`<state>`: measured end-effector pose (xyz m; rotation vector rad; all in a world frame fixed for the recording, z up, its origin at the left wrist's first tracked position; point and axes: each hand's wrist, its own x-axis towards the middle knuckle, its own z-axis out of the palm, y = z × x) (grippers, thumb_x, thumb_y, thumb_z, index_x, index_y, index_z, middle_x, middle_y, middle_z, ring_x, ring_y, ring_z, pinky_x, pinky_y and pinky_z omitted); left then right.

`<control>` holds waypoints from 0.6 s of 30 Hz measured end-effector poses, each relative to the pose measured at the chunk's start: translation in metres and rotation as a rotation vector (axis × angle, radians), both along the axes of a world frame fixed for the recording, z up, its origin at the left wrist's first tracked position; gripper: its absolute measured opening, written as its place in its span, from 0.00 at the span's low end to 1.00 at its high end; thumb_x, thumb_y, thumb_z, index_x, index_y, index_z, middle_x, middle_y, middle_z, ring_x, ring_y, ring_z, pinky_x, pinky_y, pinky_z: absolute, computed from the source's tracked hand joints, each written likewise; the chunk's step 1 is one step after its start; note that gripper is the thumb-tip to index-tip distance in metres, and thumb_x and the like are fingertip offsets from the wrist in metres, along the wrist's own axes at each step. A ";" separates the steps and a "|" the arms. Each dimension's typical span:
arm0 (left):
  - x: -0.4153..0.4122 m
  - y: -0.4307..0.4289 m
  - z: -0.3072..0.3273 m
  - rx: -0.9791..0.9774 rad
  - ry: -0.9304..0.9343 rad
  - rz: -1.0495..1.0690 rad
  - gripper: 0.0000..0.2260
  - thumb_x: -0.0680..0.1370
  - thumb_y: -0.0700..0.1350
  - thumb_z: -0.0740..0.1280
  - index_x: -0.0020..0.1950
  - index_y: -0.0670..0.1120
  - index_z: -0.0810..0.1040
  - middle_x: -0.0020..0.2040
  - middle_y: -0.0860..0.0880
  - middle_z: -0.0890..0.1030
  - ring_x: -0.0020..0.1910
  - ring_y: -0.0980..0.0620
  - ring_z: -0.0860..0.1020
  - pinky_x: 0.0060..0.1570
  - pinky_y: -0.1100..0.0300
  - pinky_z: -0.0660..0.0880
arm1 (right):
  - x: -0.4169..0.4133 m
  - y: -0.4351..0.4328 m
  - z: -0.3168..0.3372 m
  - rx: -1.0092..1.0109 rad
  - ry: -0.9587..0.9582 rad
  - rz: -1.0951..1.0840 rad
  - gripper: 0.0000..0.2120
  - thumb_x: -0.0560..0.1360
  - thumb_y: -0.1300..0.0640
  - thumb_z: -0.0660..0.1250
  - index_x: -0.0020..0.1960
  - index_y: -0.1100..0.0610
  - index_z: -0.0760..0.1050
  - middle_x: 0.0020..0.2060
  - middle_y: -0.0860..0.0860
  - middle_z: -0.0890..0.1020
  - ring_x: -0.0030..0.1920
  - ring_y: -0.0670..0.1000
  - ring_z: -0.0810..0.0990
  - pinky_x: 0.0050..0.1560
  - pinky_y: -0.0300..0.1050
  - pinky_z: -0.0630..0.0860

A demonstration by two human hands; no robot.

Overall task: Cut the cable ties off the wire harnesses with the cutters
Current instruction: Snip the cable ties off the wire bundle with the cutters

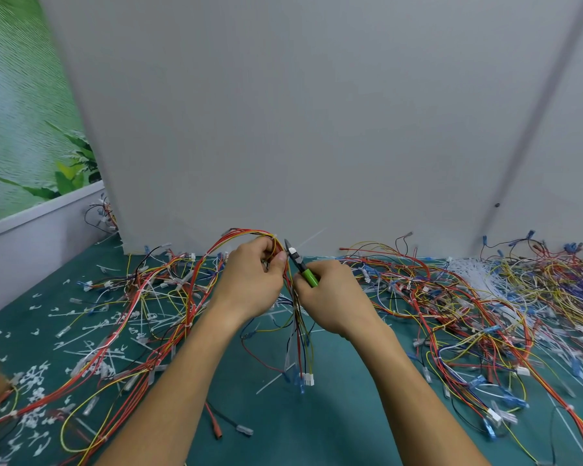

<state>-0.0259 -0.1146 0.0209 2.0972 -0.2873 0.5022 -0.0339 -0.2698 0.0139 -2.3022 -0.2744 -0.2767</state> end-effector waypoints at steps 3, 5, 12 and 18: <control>0.000 0.000 0.000 -0.005 0.001 -0.006 0.09 0.83 0.45 0.65 0.42 0.49 0.77 0.25 0.59 0.73 0.23 0.58 0.66 0.27 0.67 0.64 | 0.000 0.000 0.000 -0.022 -0.004 0.000 0.19 0.80 0.55 0.64 0.31 0.54 0.68 0.25 0.50 0.71 0.23 0.47 0.65 0.23 0.36 0.62; 0.000 0.000 0.000 -0.011 0.000 -0.009 0.10 0.83 0.44 0.65 0.41 0.49 0.76 0.26 0.58 0.74 0.24 0.58 0.66 0.28 0.66 0.65 | -0.001 0.001 0.000 -0.043 -0.001 0.005 0.18 0.81 0.54 0.64 0.32 0.53 0.68 0.26 0.50 0.71 0.26 0.48 0.66 0.26 0.39 0.61; 0.001 -0.001 -0.001 -0.007 -0.004 0.003 0.11 0.82 0.44 0.65 0.39 0.50 0.75 0.25 0.60 0.74 0.24 0.58 0.67 0.28 0.68 0.66 | -0.001 0.002 0.000 -0.048 0.001 0.001 0.17 0.81 0.53 0.64 0.34 0.54 0.68 0.29 0.52 0.72 0.30 0.52 0.69 0.31 0.46 0.61; 0.000 -0.001 0.001 -0.014 -0.006 -0.004 0.10 0.82 0.44 0.65 0.41 0.50 0.77 0.29 0.54 0.75 0.26 0.58 0.68 0.32 0.61 0.69 | 0.000 0.002 -0.001 -0.030 -0.003 0.003 0.18 0.81 0.54 0.64 0.33 0.54 0.68 0.28 0.52 0.72 0.28 0.51 0.68 0.29 0.44 0.62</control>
